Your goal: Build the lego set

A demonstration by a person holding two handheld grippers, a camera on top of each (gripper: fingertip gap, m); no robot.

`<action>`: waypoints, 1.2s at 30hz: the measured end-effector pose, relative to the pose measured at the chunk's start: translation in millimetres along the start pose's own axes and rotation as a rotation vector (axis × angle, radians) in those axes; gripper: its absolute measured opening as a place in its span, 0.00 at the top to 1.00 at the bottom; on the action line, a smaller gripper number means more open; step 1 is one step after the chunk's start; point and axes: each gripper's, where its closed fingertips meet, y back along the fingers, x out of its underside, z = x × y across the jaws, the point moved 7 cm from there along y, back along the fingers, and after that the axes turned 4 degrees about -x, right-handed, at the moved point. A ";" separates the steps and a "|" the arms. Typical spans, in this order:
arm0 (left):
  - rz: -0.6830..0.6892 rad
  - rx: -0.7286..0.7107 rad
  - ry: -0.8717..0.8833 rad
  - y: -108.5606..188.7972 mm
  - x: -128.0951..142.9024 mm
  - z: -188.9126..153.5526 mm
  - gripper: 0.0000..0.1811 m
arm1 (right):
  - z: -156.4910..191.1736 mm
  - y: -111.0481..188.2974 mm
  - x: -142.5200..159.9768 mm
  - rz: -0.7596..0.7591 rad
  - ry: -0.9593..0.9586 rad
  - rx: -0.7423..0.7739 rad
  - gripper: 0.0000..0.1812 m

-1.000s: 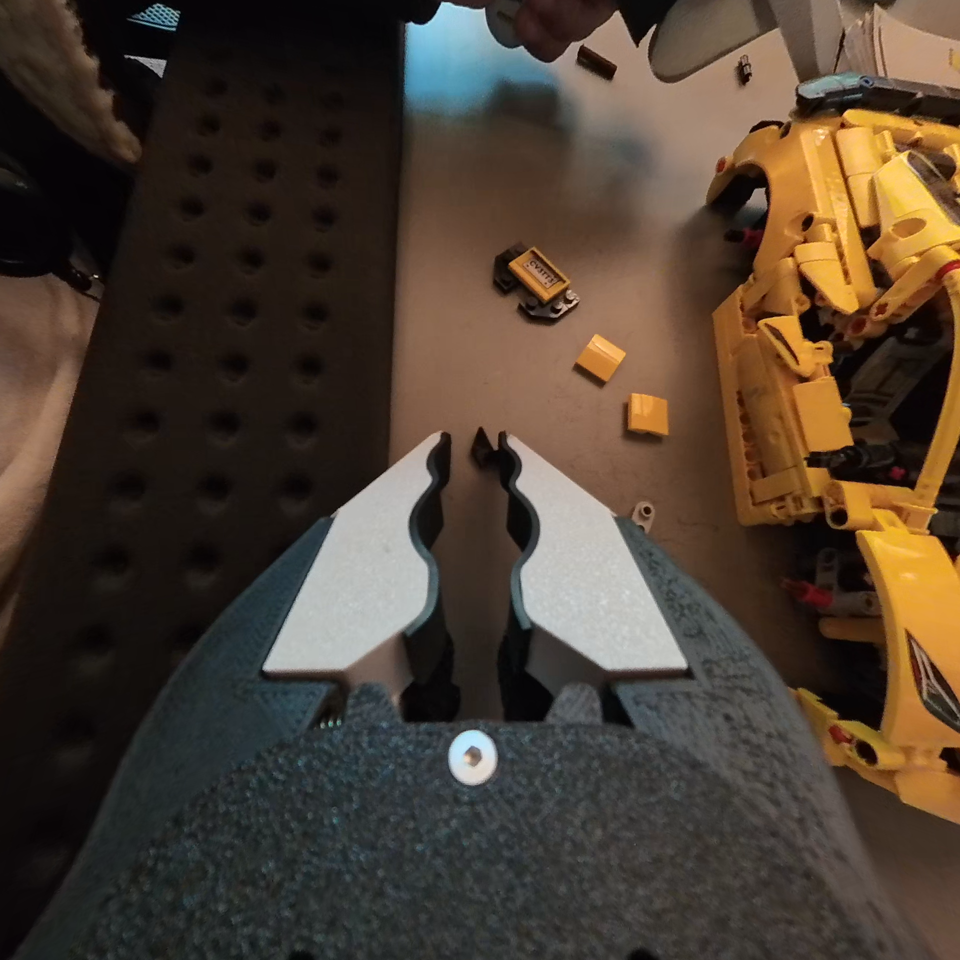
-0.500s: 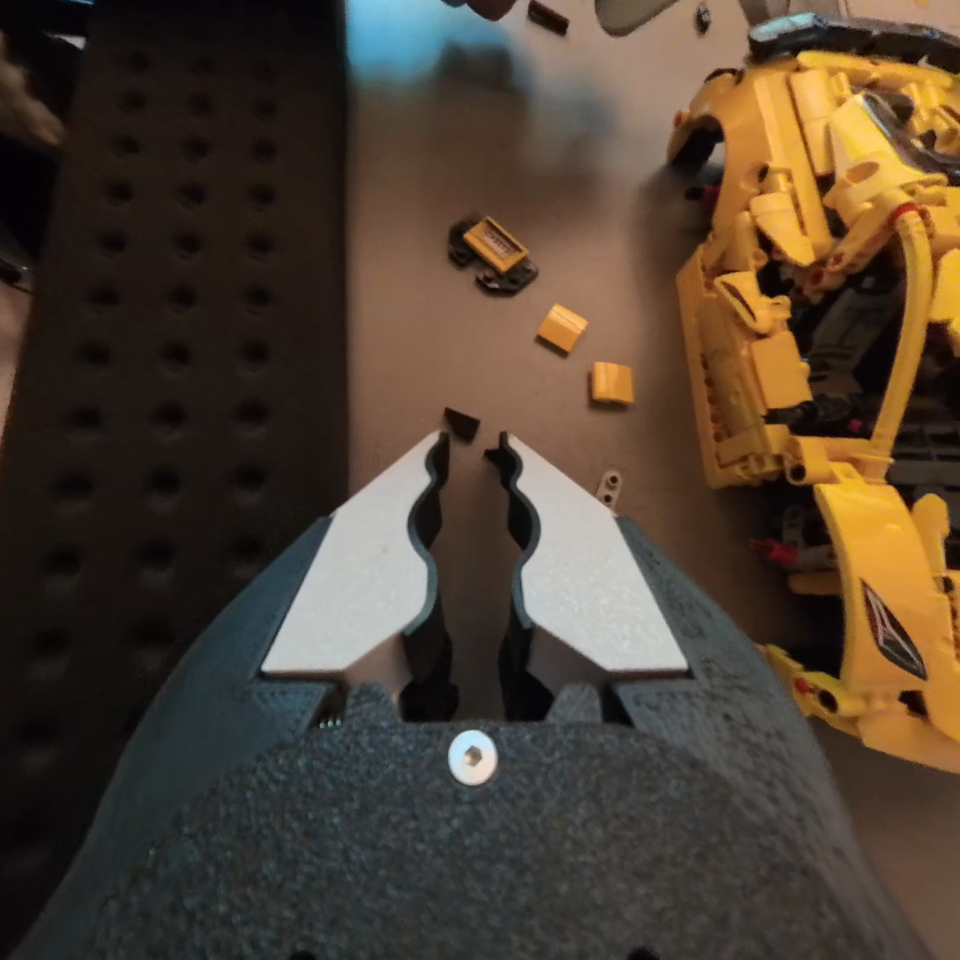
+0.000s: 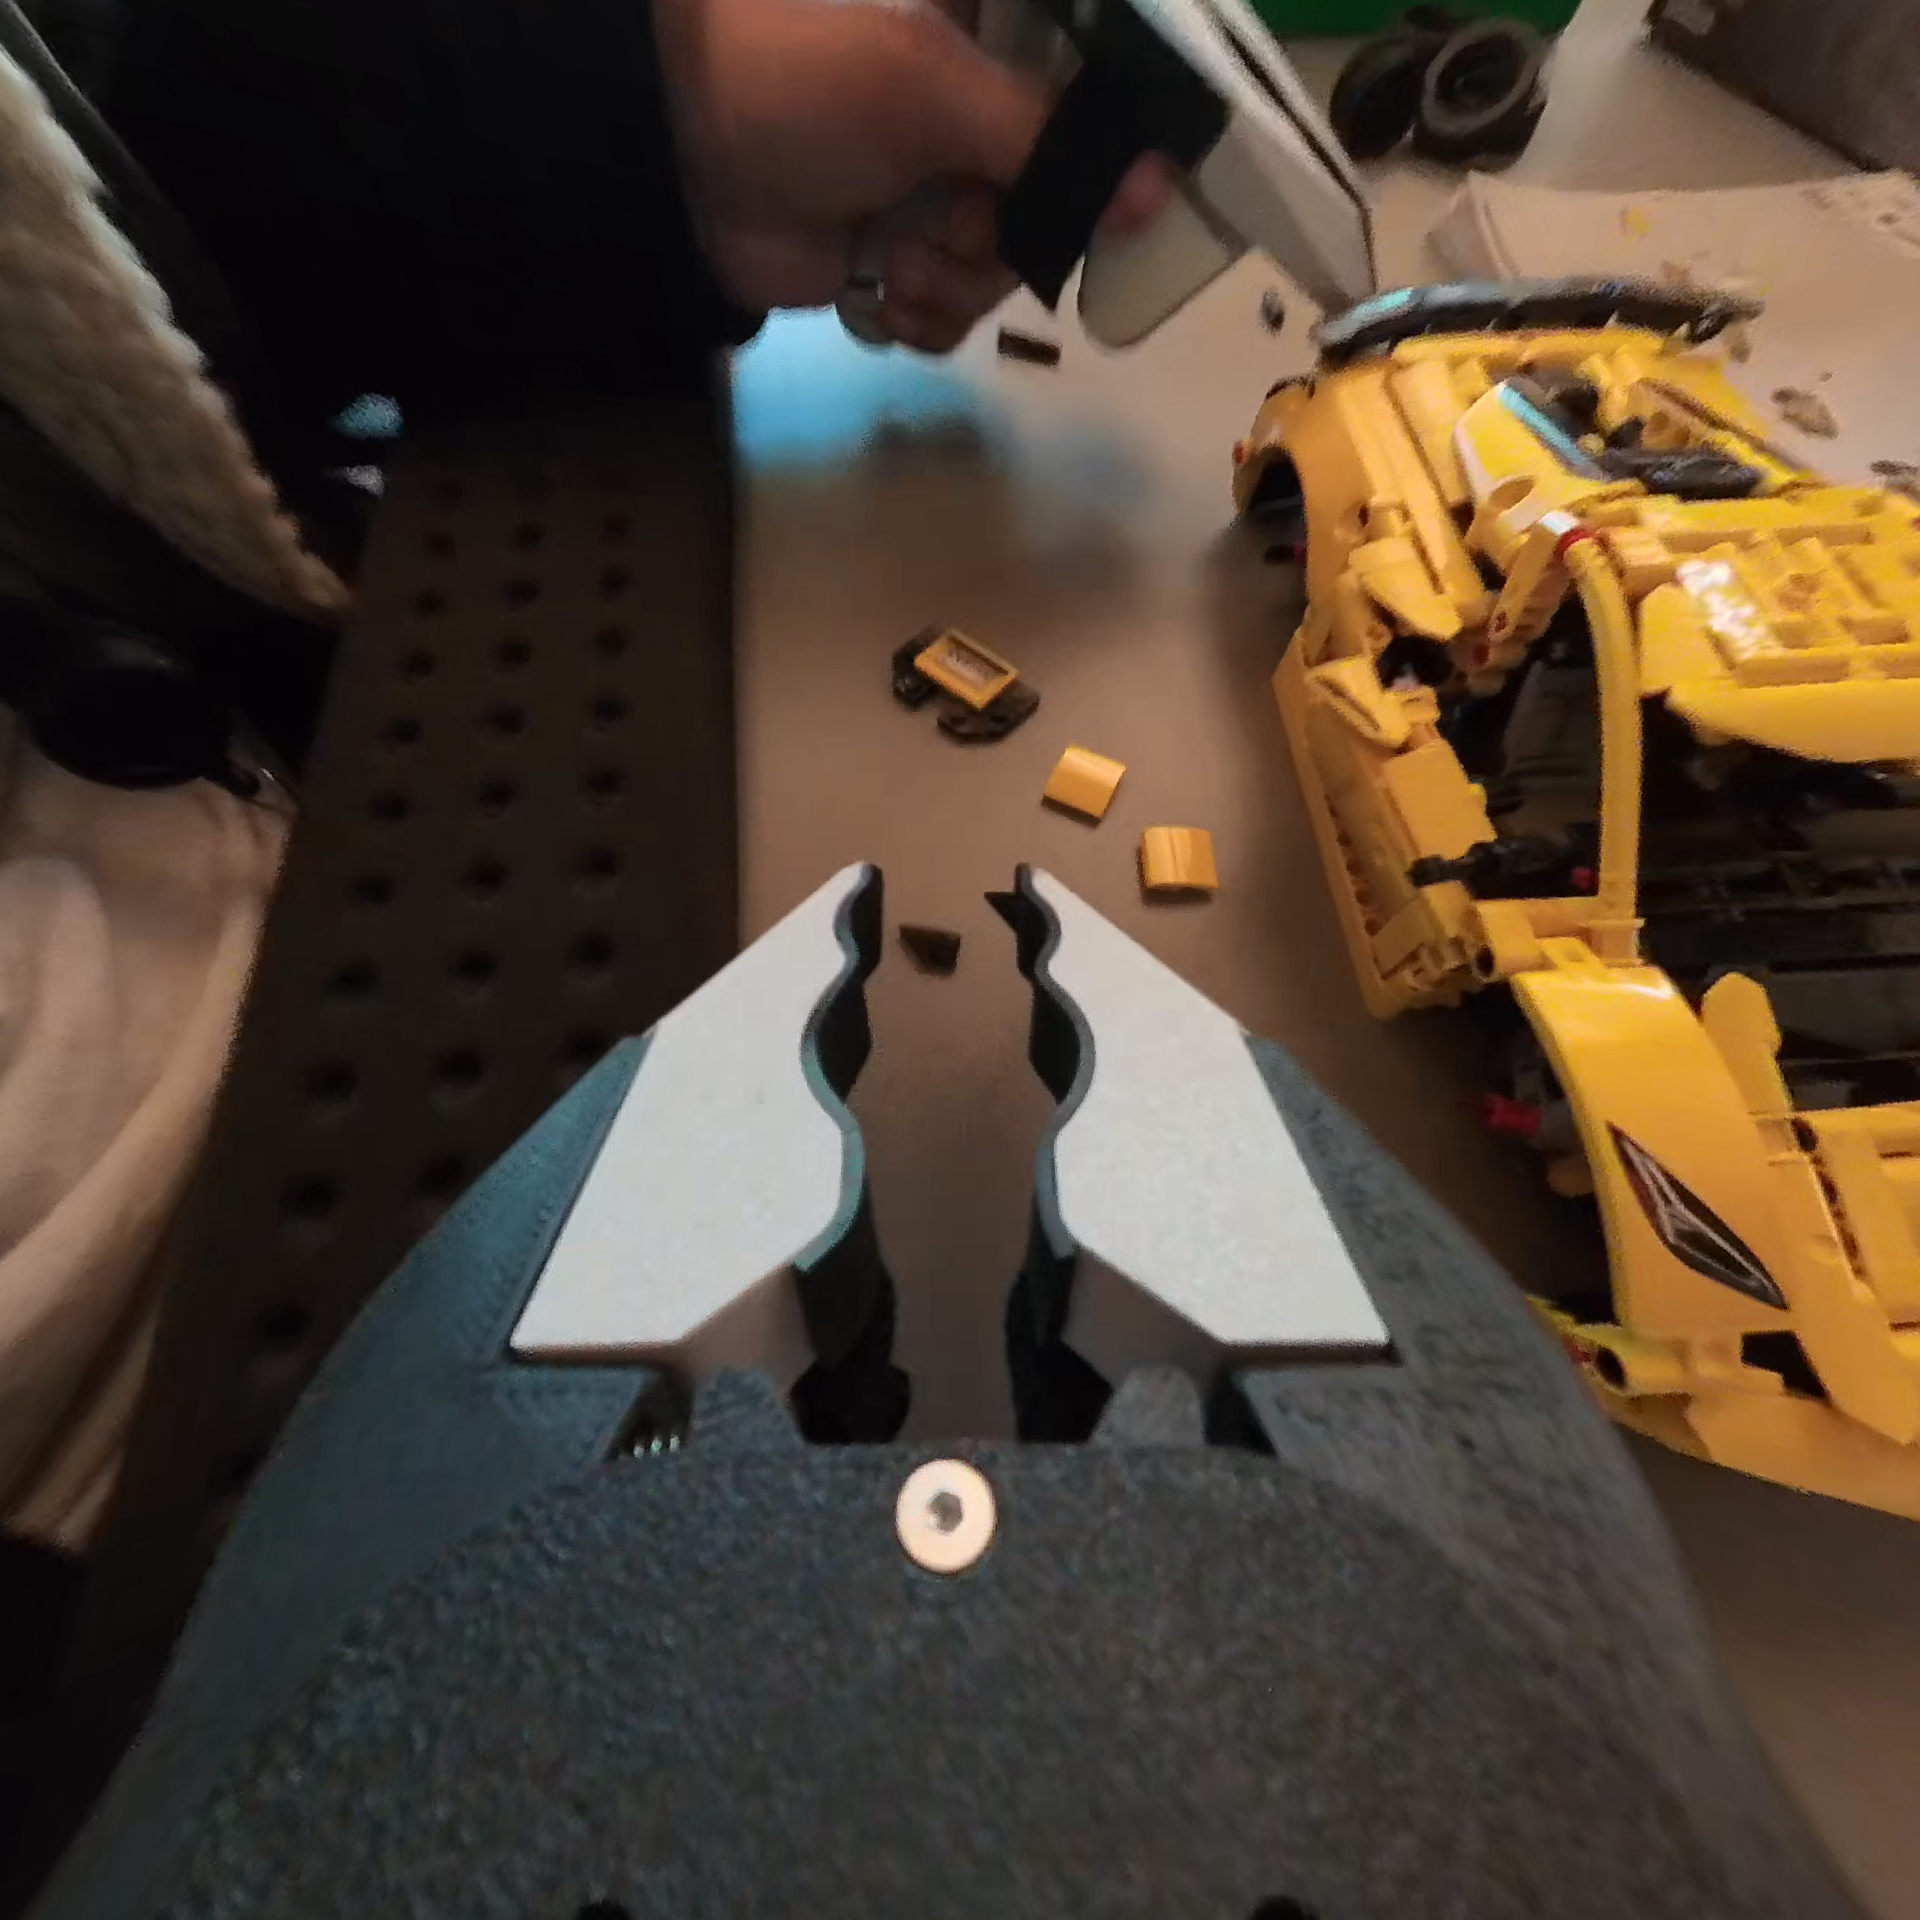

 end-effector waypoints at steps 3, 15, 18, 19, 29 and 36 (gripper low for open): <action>-0.075 0.048 -0.050 12.4 -7.9 -12.6 0.93 | -1.4 12.3 -17.5 -0.194 -0.094 -0.064 0.85; -0.164 0.969 0.133 59.6 -7.9 -125.8 0.87 | 2.2 26.5 -71.5 -0.770 -0.432 -0.541 0.79; -0.189 1.025 0.115 63.5 -7.4 -135.4 0.86 | 3.7 22.9 -76.3 -0.814 -0.460 -0.590 0.79; -0.203 1.041 0.118 65.7 -8.3 -136.7 0.86 | 4.3 21.3 -77.4 -0.815 -0.464 -0.600 0.79; -0.247 1.039 0.149 67.8 -10.9 -132.4 0.91 | 6.2 14.1 -77.1 -0.785 -0.476 -0.613 0.79; -0.254 1.039 0.153 68.4 -10.9 -130.8 0.97 | 4.5 13.2 -74.5 -0.770 -0.487 -0.596 0.78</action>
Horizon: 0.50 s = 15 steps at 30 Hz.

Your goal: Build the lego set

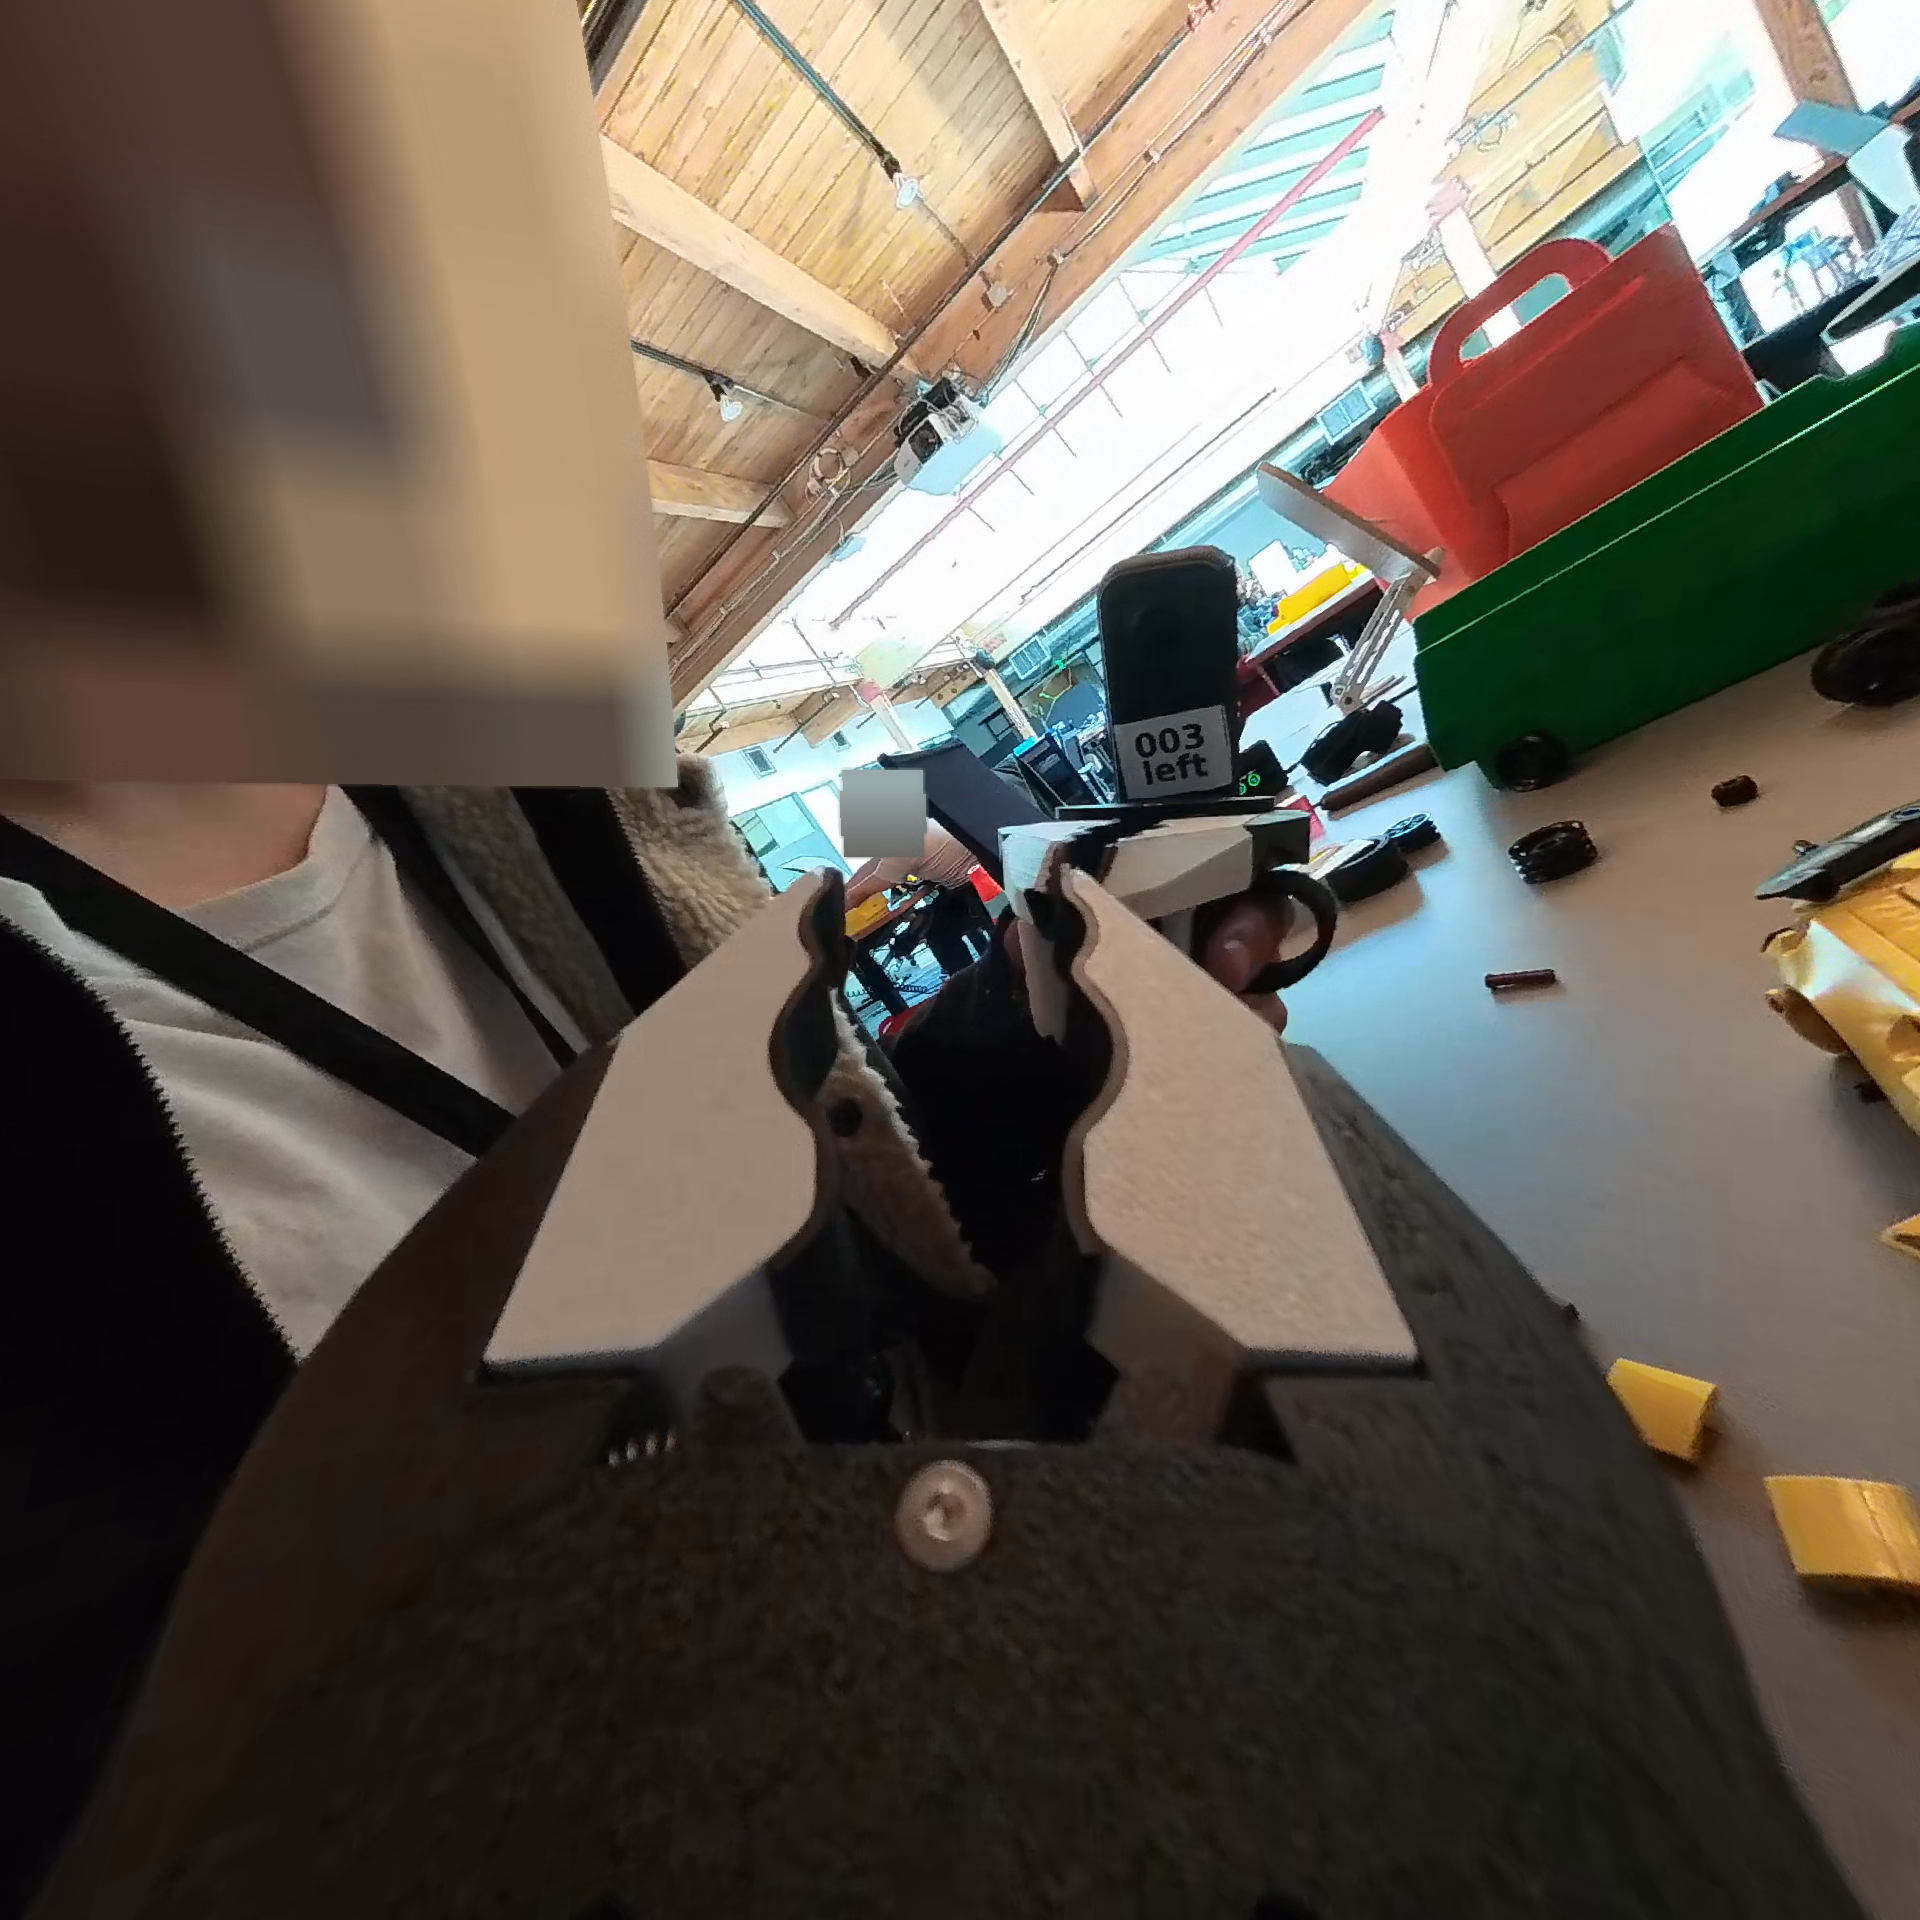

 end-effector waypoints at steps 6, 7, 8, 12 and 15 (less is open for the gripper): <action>0.016 -0.023 0.042 1.4 2.5 7.1 0.98 | -5.1 4.4 -0.3 0.044 0.106 0.131 0.77; 0.018 -0.031 0.062 1.9 3.0 9.6 0.98 | -6.8 5.7 0.1 0.074 0.170 0.195 0.77; 0.021 -0.040 0.086 2.4 3.9 12.7 0.99 | -8.1 6.4 1.6 0.120 0.242 0.258 0.77; 0.030 -0.091 0.217 5.0 9.4 28.4 0.99 | -12.1 6.0 9.5 0.365 0.668 0.583 0.77; 0.022 -0.111 0.299 7.5 11.9 36.5 0.99 | -13.9 1.1 16.2 0.499 0.906 0.767 0.81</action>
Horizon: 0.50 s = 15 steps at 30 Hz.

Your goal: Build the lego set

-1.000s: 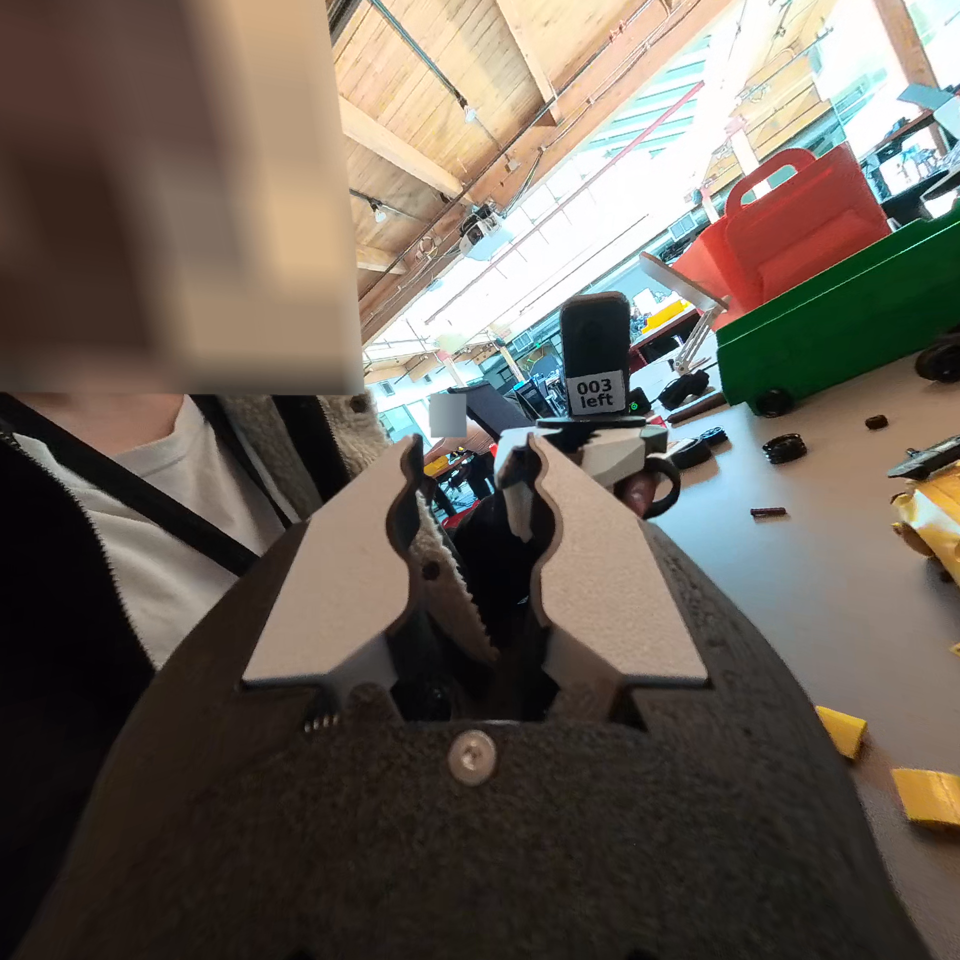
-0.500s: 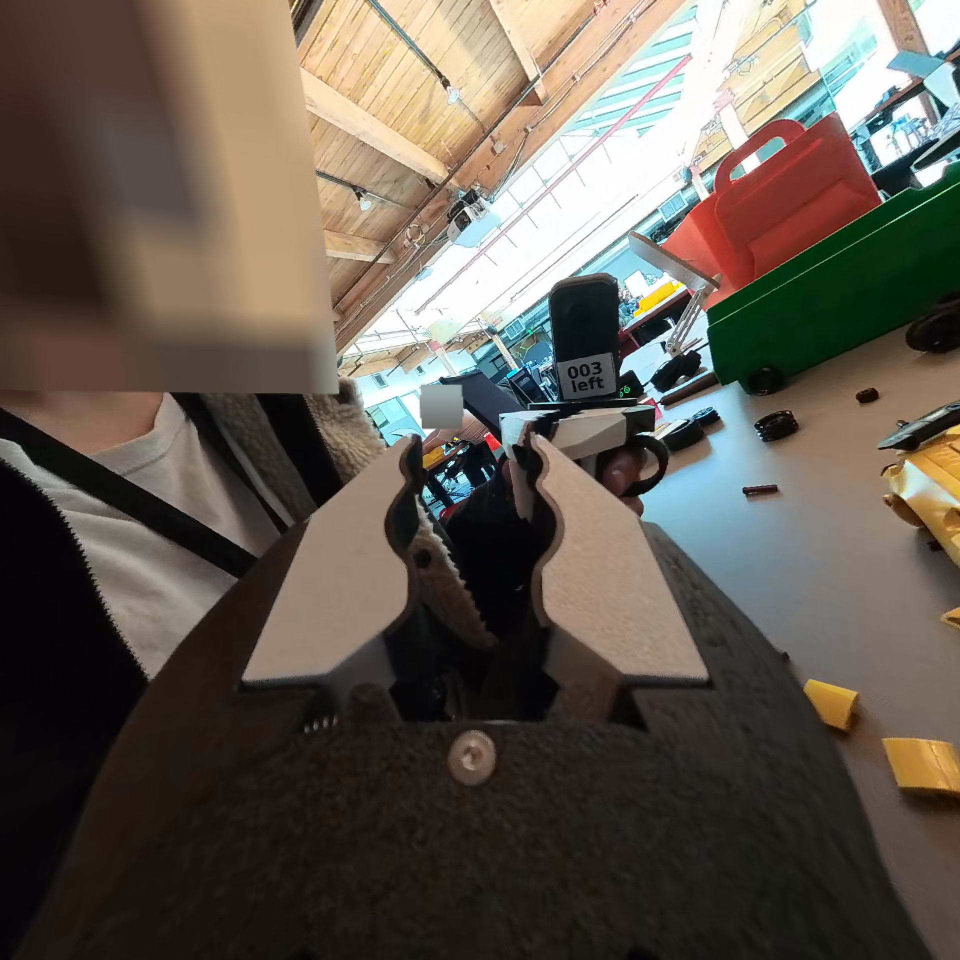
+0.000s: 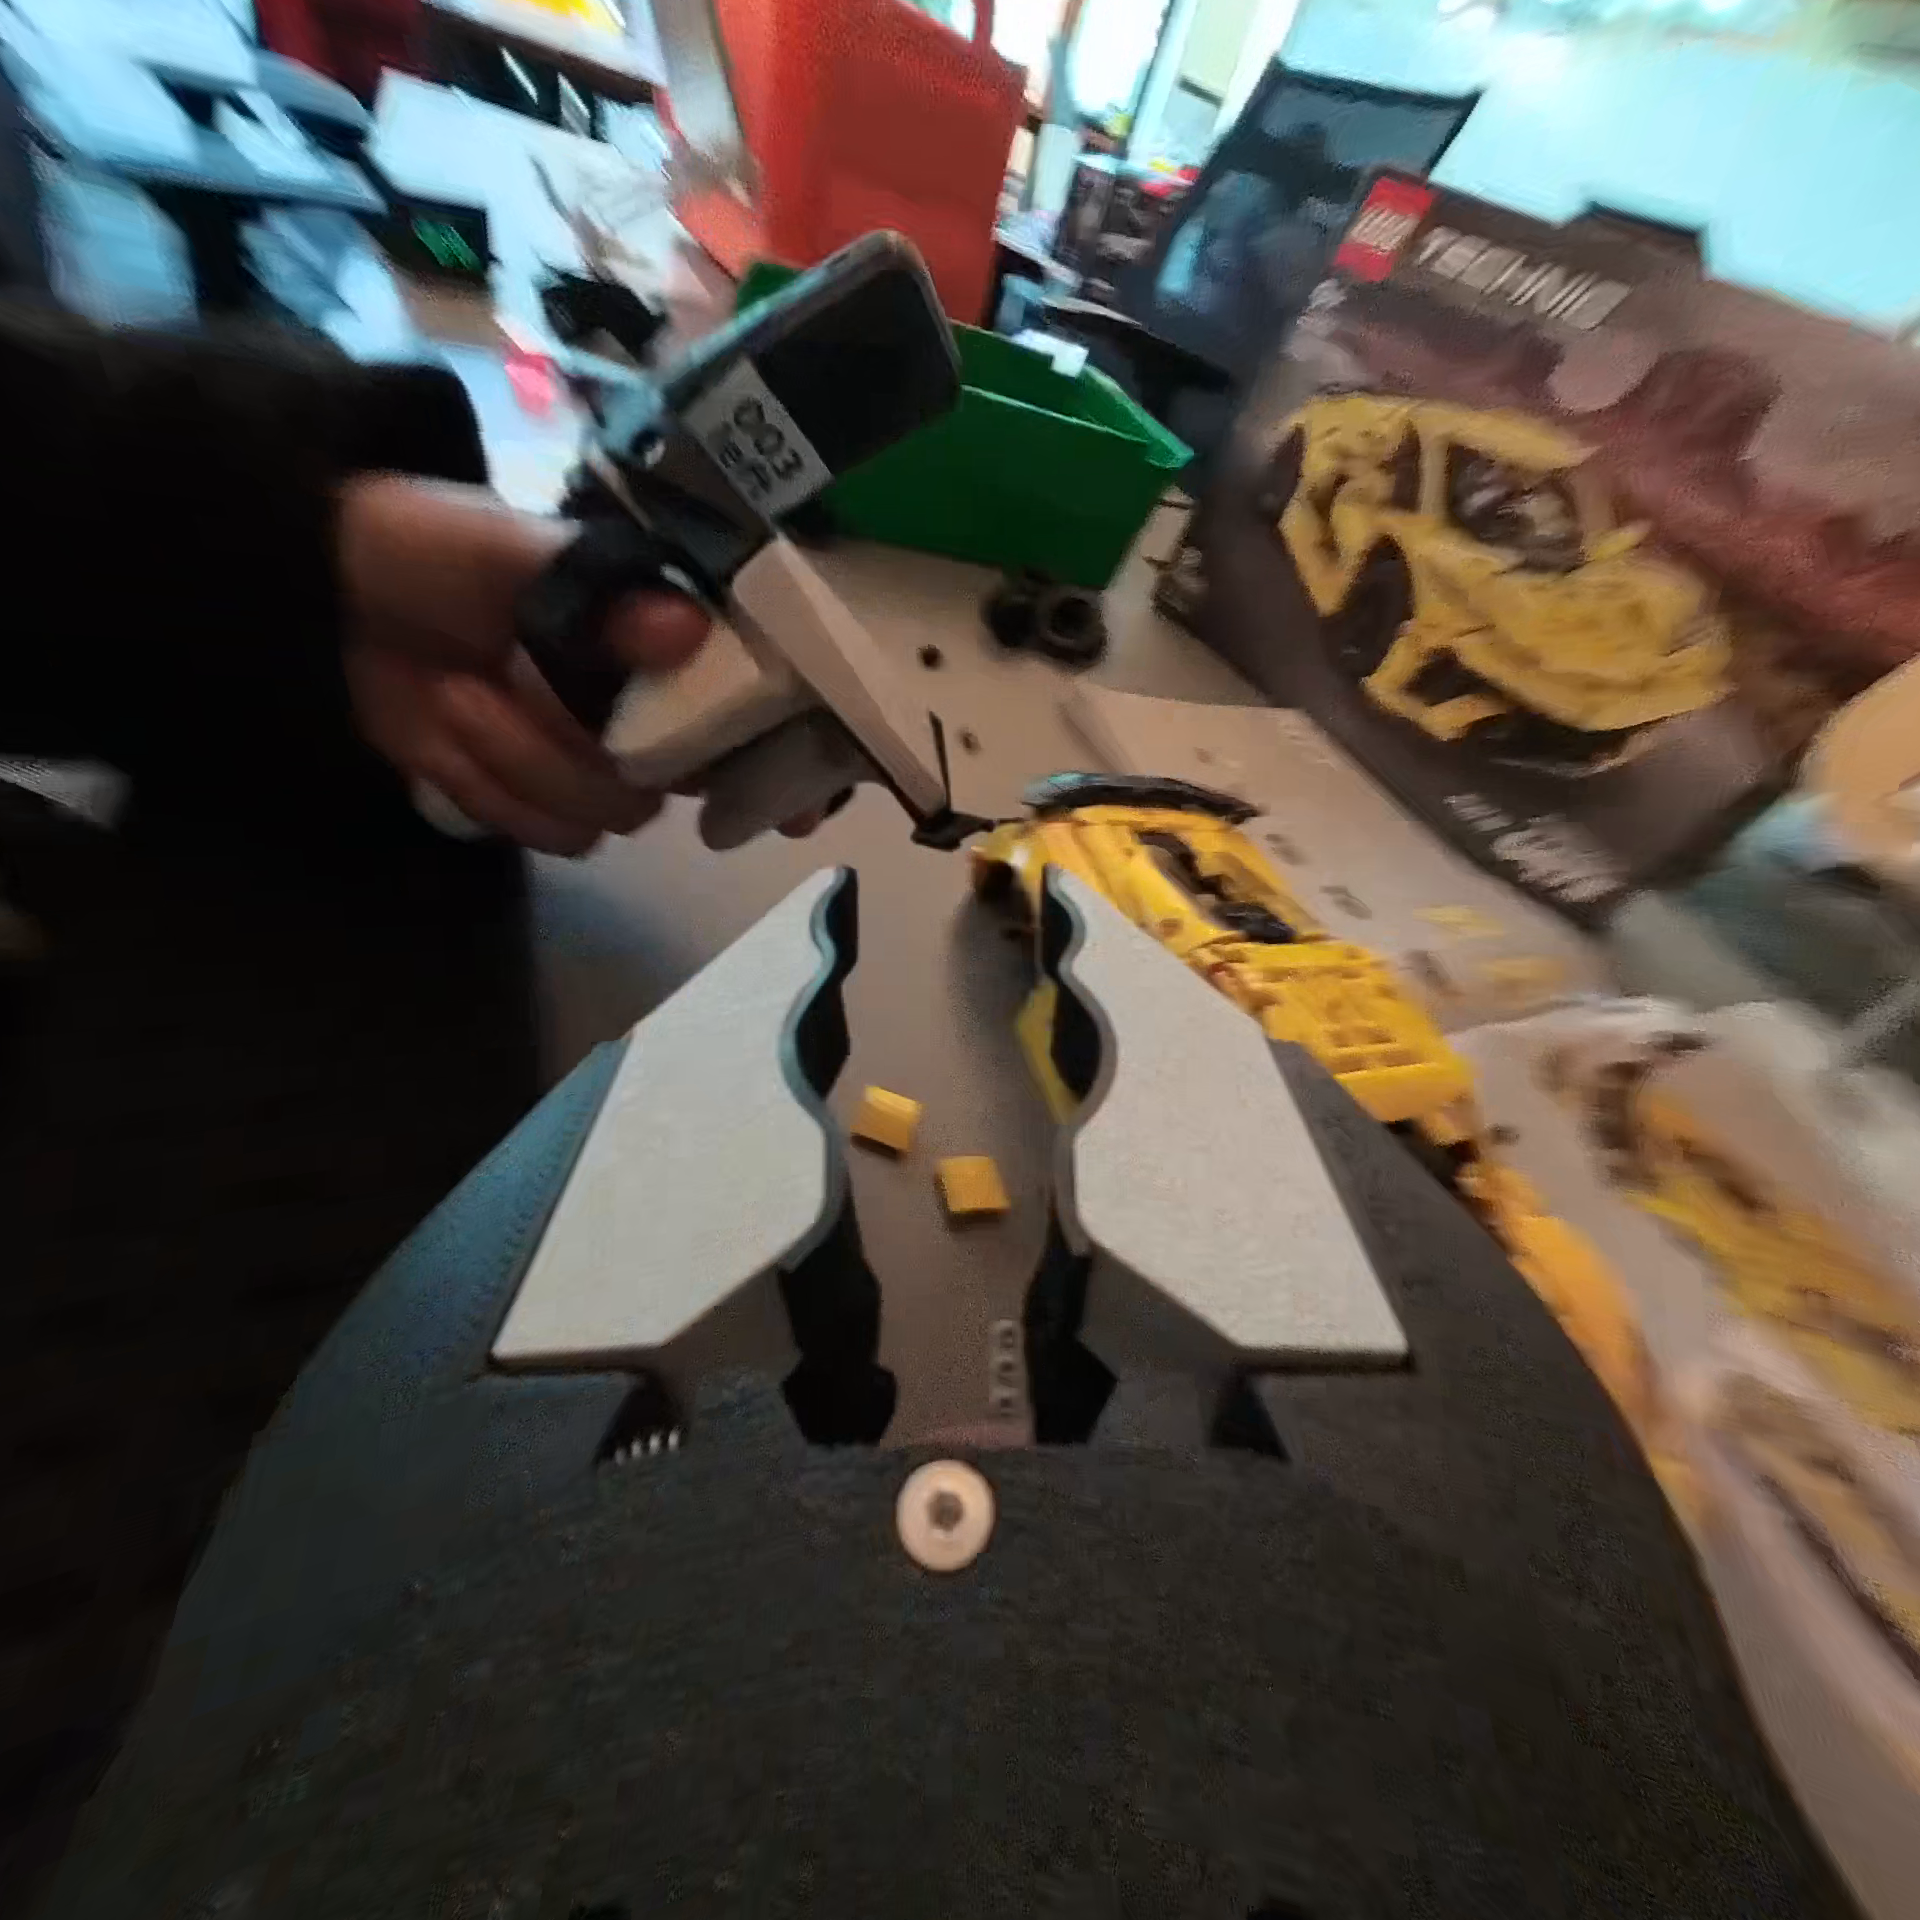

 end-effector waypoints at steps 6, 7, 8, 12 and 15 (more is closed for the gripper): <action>0.033 -0.031 0.066 -1.3 4.4 8.2 0.99 | 6.5 -1.3 -0.1 0.008 0.139 0.127 0.87; 0.036 -0.033 0.069 -1.8 4.9 8.8 0.99 | 6.8 -3.0 2.0 0.022 0.120 0.107 0.86; 0.039 -0.034 0.073 -2.1 5.3 9.2 0.99 | 6.9 -4.8 4.3 0.035 0.104 0.093 0.85; 0.052 -0.024 0.073 -3.7 6.8 8.2 0.99 | 8.1 -7.4 5.9 0.049 0.107 0.086 0.85; 0.063 -0.022 0.074 -4.9 8.1 7.7 0.99 | 8.8 -8.3 7.2 0.060 0.106 0.076 0.87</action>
